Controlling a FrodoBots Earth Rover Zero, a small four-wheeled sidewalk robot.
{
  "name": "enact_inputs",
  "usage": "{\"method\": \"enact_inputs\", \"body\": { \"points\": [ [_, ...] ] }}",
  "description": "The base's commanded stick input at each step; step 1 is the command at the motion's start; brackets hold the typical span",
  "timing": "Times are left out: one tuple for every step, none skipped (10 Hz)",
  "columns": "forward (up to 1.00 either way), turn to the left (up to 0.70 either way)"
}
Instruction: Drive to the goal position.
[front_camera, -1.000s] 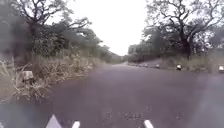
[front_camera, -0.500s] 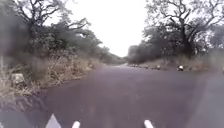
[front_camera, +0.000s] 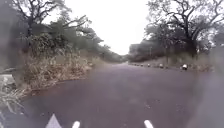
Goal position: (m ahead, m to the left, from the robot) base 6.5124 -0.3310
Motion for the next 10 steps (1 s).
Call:
{"method": "enact_inputs", "body": {
  "points": [
    [0.70, 0.00],
    [0.70, 0.00],
    [0.70, 0.00],
    [0.70, 0.00],
    [0.70, 0.00],
    [0.70, 0.00],
    [0.70, 0.00],
    [0.70, 0.00],
    [0.70, 0.00],
    [0.70, 0.00]
  ]
}}
